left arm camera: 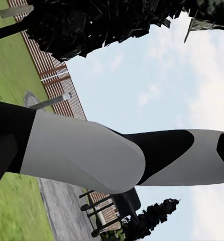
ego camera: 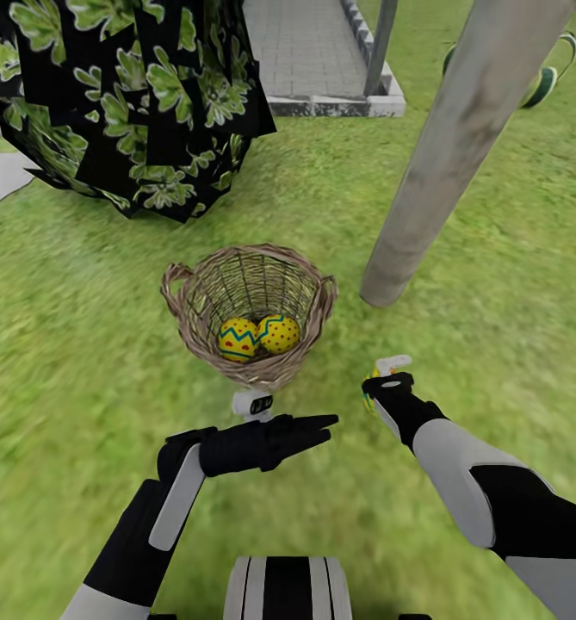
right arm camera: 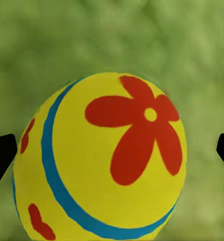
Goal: Take the three Easter eggs out of the wicker basket on the lawn in the garden, then place them on the lawn next to a single tree (choose any tree) so that all three eggs are next to the same tree and none are left in the basket.
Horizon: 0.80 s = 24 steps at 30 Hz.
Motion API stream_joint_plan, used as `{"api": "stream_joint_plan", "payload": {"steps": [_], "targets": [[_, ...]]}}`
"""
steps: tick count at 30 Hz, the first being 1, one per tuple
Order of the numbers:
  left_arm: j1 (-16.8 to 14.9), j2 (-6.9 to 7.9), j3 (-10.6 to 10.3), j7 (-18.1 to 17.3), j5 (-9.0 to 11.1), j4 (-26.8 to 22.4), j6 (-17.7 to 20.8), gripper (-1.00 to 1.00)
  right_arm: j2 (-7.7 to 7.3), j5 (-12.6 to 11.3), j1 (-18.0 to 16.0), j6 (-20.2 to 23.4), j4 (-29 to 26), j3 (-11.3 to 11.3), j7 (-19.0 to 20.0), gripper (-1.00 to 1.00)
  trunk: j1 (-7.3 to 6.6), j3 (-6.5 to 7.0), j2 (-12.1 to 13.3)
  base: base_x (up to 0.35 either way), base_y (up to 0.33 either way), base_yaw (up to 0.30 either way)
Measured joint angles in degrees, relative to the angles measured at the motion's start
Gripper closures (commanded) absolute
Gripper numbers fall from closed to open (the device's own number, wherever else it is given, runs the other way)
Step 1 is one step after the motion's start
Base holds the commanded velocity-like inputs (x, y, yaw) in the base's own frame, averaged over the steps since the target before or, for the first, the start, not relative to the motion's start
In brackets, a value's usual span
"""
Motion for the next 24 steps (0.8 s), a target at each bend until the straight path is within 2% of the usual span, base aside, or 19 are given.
{"api": "stream_joint_plan", "payload": {"steps": [4,7,10,12,14,19,22,24], "targets": [[0.0,0.0,0.0,0.0,0.0,0.0,-0.1,-1.0,-0.1,0.0,0.0,0.0,-0.1,-0.1,0.0,-1.0,-0.1,0.89,0.1,0.0,0.0,0.0],[0.0,0.0,-0.1,0.0,0.0,0.0,-0.6,-1.0,-0.15,0.0,0.0,0.5,-2.8,-0.2,-0.2,-1.0,-0.18,1.55,0.1,0.0,0.0,0.0],[0.0,-0.02,-1.7,0.0,0.0,0.2,-0.8,-1.0,-0.24,-0.1,0.0,1.1,-4.2,-0.2,-0.2,-1.0,-0.26,2.22,0.1,0.0,0.0,0.0],[0.0,-0.3,-2.3,0.0,0.1,1.3,-0.9,-1.0,-0.33,-0.2,0.0,3.5,-4.4,-0.3,-0.2,-1.0,-0.31,2.66,0.2,0.0,0.0,0.0],[0.0,-0.89,-2.5,0.0,0.2,1.9,-0.9,-1.0,-0.35,-0.2,0.0,7.8,-5.5,-0.4,-0.2,-1.0,-0.36,3.1,0.2,0.0,0.0,0.0],[0.0,-1.05,-2.5,0.0,0.5,1.9,-0.9,-1.0,-0.41,-0.1,0.2,17.9,-13.6,-0.3,0.0,-1.0,-0.49,4.22,0.3,0.0,0.0,0.0],[0.0,-1.06,-2.5,0.0,0.7,1.9,-0.9,-1.0,-0.44,-0.1,0.6,20.3,-17.7,-0.3,2.0,-1.0,-0.57,4.88,0.3,0.0,0.0,0.0],[0.0,-1.06,-2.5,0.0,1.3,1.8,-0.9,-1.0,-0.62,-0.1,0.6,20.6,-18.6,-0.3,3.8,-1.0,-0.62,5.32,0.3,0.0,0.0,0.0]]}}
